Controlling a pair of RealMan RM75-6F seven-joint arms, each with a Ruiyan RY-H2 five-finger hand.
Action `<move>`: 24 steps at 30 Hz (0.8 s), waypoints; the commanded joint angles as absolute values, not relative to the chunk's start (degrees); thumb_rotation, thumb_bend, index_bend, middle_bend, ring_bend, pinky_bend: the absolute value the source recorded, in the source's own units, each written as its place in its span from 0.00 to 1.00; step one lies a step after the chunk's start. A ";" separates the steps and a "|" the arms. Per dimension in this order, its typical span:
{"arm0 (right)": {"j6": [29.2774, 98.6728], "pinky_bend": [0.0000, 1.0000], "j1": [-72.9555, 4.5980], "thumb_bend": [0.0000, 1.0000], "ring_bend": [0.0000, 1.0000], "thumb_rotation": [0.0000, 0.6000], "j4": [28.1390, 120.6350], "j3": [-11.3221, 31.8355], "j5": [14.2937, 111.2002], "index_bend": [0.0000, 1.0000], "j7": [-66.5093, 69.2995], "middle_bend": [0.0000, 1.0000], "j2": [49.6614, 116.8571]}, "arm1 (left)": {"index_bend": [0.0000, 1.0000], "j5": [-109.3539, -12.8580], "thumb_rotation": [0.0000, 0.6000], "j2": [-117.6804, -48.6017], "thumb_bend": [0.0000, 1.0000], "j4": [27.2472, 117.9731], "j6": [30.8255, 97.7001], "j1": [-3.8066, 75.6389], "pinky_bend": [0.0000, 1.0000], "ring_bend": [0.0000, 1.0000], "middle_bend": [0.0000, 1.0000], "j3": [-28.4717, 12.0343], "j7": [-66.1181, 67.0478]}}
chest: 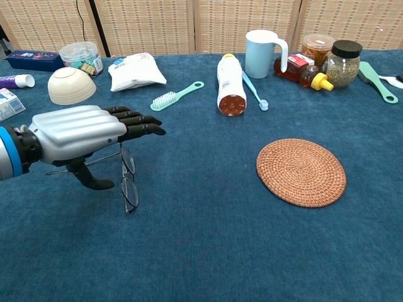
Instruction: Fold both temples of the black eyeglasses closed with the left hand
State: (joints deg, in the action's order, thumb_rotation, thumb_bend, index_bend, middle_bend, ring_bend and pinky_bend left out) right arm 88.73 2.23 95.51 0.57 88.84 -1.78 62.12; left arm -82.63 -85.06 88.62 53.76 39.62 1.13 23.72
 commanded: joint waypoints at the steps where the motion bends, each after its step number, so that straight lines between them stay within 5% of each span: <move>1: 88.50 0.35 2.00 0.03 0.19 1.00 95.41 0.67 88.88 0.19 -1.76 0.09 62.24 | 0.01 -83.30 1.00 -83.90 0.23 88.80 54.63 39.11 0.00 0.00 0.00 1.53 23.20; 24: 87.01 0.35 0.87 0.03 0.19 1.00 95.96 0.82 88.75 0.19 -3.13 0.09 62.95 | 0.00 -78.63 1.00 -79.31 0.23 78.38 54.81 37.42 0.00 0.00 0.00 -0.78 19.36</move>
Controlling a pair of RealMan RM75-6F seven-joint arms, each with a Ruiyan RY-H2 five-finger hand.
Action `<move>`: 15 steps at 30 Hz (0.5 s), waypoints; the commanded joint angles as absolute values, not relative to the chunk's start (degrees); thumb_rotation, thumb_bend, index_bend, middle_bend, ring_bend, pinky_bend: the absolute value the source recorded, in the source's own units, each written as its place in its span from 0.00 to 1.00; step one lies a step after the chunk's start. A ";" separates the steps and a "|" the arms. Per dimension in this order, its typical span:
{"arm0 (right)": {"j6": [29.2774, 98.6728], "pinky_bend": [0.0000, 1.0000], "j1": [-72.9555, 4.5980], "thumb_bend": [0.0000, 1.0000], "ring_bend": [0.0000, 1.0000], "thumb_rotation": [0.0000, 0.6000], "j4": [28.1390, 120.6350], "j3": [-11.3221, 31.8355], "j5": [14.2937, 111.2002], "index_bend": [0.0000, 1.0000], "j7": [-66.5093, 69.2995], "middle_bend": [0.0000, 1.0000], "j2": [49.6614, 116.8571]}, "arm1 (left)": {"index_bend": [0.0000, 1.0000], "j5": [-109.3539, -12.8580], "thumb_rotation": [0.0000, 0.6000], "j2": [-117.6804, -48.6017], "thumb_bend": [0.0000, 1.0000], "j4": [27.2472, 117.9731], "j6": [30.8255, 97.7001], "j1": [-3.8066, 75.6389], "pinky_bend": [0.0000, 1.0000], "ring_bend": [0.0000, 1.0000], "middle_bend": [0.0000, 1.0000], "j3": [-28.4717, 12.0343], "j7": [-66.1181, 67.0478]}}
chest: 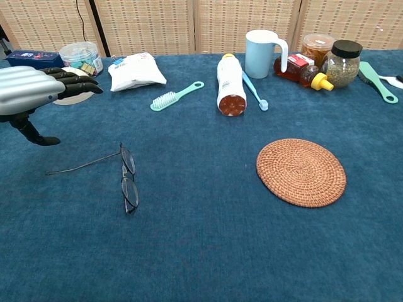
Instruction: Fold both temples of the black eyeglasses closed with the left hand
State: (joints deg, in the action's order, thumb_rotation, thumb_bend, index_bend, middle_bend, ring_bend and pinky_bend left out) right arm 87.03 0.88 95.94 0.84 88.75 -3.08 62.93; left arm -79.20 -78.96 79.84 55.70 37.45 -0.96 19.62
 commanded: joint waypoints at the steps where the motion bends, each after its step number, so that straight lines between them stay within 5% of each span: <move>1: 87.00 0.35 0.86 0.03 0.19 1.00 95.97 0.81 88.75 0.19 -3.17 0.09 62.97 | 0.00 -78.55 1.00 -79.51 0.23 77.88 54.66 37.43 0.00 0.00 0.00 -0.78 19.20; 15: 86.93 0.35 0.91 0.03 0.19 1.00 96.24 0.70 88.45 0.19 -3.58 0.09 62.86 | 0.00 -79.99 1.00 -82.77 0.23 72.90 53.48 37.23 0.00 0.00 0.00 0.60 18.18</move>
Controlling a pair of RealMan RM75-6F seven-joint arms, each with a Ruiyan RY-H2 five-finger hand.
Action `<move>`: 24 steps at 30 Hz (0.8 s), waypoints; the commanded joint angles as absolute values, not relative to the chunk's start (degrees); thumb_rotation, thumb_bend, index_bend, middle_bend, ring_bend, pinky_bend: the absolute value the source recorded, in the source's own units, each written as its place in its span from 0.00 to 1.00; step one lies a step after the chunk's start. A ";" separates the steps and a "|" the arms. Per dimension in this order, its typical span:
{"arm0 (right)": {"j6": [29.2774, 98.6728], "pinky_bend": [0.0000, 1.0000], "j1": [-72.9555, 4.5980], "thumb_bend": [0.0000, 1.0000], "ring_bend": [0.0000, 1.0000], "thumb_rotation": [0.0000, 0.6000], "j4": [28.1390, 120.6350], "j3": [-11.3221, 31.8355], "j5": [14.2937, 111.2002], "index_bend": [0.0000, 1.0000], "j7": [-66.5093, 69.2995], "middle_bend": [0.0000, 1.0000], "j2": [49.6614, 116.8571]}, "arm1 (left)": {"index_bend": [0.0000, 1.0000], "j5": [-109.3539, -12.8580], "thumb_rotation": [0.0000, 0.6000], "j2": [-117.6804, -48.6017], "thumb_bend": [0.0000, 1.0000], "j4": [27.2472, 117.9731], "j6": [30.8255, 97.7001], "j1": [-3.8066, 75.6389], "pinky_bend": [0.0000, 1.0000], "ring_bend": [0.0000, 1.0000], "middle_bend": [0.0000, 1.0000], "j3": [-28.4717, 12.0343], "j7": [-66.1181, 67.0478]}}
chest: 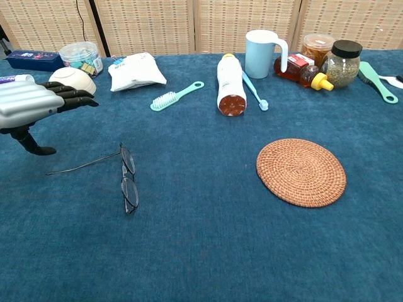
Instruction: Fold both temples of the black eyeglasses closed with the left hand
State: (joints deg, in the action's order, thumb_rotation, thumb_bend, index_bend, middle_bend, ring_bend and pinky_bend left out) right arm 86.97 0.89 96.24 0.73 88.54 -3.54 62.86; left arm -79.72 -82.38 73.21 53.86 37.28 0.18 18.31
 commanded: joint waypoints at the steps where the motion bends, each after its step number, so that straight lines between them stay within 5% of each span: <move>1: 86.90 0.36 0.92 0.03 0.19 1.00 96.24 0.69 88.41 0.19 -3.61 0.09 62.85 | 0.00 -80.17 1.00 -82.90 0.23 72.81 53.44 37.21 0.00 0.00 0.00 0.74 18.20; 24: 87.93 0.36 1.57 0.03 0.19 1.00 96.71 0.41 88.59 0.19 -3.57 0.09 62.15 | 0.00 -83.74 1.00 -84.35 0.23 75.54 53.42 37.31 0.00 0.00 0.00 2.42 19.56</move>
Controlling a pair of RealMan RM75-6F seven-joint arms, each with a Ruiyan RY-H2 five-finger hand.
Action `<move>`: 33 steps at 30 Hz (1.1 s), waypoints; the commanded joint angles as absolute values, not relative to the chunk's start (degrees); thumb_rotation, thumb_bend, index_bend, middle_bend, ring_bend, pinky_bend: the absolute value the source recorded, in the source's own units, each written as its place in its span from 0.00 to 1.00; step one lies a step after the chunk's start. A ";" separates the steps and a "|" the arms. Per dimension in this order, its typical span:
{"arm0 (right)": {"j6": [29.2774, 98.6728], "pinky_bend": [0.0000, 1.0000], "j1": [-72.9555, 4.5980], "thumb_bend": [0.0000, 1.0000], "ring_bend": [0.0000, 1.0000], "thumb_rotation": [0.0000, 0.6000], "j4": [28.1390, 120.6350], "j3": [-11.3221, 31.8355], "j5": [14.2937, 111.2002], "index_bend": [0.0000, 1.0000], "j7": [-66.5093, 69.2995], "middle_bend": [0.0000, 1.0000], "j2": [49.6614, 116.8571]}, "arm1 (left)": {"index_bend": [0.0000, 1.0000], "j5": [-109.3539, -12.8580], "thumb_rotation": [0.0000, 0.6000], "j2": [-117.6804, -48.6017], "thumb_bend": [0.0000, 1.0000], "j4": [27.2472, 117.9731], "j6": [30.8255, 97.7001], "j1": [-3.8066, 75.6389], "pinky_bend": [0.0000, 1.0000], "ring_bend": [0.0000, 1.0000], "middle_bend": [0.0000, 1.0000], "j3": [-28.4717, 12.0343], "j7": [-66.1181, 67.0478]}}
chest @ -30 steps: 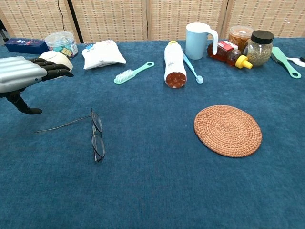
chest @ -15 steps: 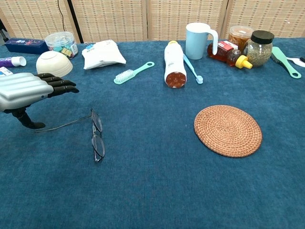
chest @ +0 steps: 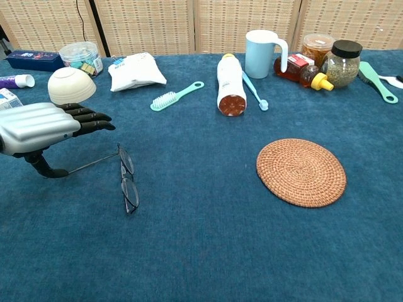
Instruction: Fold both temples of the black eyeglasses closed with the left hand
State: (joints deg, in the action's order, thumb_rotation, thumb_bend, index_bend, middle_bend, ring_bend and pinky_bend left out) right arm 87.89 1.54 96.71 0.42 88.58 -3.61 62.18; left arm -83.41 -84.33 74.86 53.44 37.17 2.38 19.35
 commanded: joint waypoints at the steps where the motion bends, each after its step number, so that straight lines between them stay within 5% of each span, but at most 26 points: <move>1: 87.97 0.36 1.59 0.03 0.19 1.00 96.72 0.42 88.62 0.19 -3.55 0.09 62.13 | 0.00 -83.86 1.00 -84.34 0.23 75.80 53.41 37.35 0.00 0.00 0.00 2.44 19.69; 16: 88.31 0.36 1.87 0.03 0.20 1.00 96.36 0.36 88.65 0.18 -3.03 0.09 62.17 | 0.00 -85.82 1.00 -85.24 0.23 82.13 53.41 38.78 0.00 0.00 0.00 1.56 19.11; 33: 89.93 0.36 3.27 0.03 0.20 1.00 95.36 0.14 88.34 0.18 -1.33 0.09 61.85 | 0.01 -81.49 1.00 -94.49 0.23 83.45 50.50 42.18 0.00 0.00 0.00 -2.63 26.04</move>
State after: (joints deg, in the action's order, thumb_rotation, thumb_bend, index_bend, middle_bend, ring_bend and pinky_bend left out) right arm 89.88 3.22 95.41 0.15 88.37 -1.40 61.85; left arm -82.36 -93.64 83.75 50.40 42.00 -1.93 25.18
